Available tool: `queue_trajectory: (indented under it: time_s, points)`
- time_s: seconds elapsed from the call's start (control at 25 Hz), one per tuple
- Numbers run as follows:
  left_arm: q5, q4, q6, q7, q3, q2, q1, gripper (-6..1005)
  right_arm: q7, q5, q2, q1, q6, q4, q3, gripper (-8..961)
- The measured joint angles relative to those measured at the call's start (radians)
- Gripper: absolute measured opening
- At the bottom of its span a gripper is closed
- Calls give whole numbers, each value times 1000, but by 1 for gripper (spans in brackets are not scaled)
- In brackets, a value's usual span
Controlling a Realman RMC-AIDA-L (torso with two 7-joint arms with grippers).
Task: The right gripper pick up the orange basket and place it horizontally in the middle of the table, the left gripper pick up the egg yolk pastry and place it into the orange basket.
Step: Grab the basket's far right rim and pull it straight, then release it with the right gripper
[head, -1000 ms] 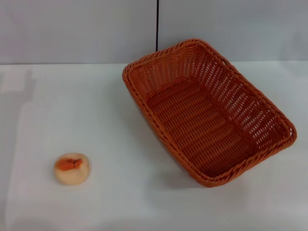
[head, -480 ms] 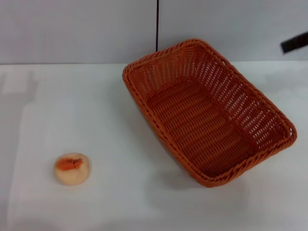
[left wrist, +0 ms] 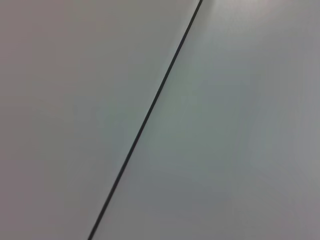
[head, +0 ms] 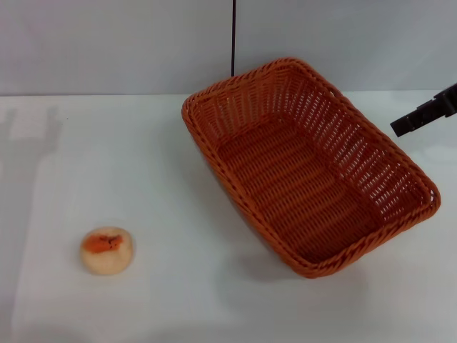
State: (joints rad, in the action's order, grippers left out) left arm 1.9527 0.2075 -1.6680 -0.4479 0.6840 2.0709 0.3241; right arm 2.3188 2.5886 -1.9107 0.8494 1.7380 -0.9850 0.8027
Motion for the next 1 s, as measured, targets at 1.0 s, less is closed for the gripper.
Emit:
queue_trajectory:
  time_s: [1.0]
  points:
    - [0, 17, 48, 0, -22, 2, 7, 785, -53, 5, -55, -6, -231, 132, 68, 789]
